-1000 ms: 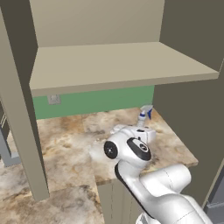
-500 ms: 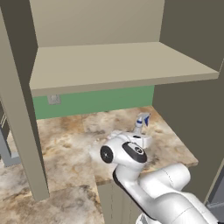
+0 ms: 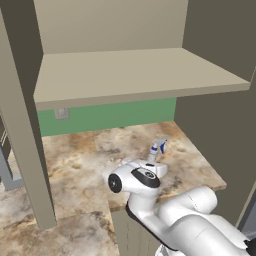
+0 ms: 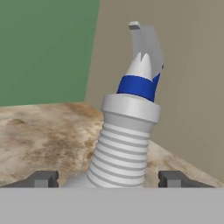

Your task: Move the cutting board and knife to the sink. Then move spray from the cabinet to the counter.

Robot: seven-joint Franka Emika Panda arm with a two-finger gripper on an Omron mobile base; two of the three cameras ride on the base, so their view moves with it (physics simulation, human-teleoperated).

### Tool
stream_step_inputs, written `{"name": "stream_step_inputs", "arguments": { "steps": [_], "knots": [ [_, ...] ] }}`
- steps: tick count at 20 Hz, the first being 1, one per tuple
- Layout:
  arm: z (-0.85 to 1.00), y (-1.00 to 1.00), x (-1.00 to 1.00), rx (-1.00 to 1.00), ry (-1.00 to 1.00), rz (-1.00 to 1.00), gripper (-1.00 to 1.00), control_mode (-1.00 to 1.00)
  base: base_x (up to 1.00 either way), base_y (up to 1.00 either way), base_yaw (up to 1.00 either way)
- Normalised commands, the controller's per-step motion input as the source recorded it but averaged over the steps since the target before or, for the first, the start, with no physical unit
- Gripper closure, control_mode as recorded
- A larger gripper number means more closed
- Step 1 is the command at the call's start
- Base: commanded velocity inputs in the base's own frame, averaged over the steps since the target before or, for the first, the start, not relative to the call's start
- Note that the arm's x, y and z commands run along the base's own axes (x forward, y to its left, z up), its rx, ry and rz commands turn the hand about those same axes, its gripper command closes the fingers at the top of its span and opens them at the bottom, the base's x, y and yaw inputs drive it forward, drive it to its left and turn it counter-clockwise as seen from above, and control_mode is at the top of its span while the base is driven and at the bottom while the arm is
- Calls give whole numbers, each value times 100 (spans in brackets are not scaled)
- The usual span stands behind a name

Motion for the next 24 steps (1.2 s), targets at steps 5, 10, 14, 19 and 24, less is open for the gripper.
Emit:
{"name": "stream_step_inputs", "arguments": {
  "steps": [5, 10, 14, 19, 24],
  "knots": [
    [-51, 0, 0, 0, -6, 0, 100, -100, 0, 0, 0],
    [-39, 0, 5, 0, -11, 1, 100, -100, 0, 0, 0],
    [-23, 0, 0, 0, -13, 1, 100, -100, 0, 0, 0],
    [-14, 0, 4, 0, -16, 1, 100, -100, 0, 0, 0],
    [-41, 0, 19, 0, 1, 1, 100, -100, 0, 0, 0]
  ]
}}
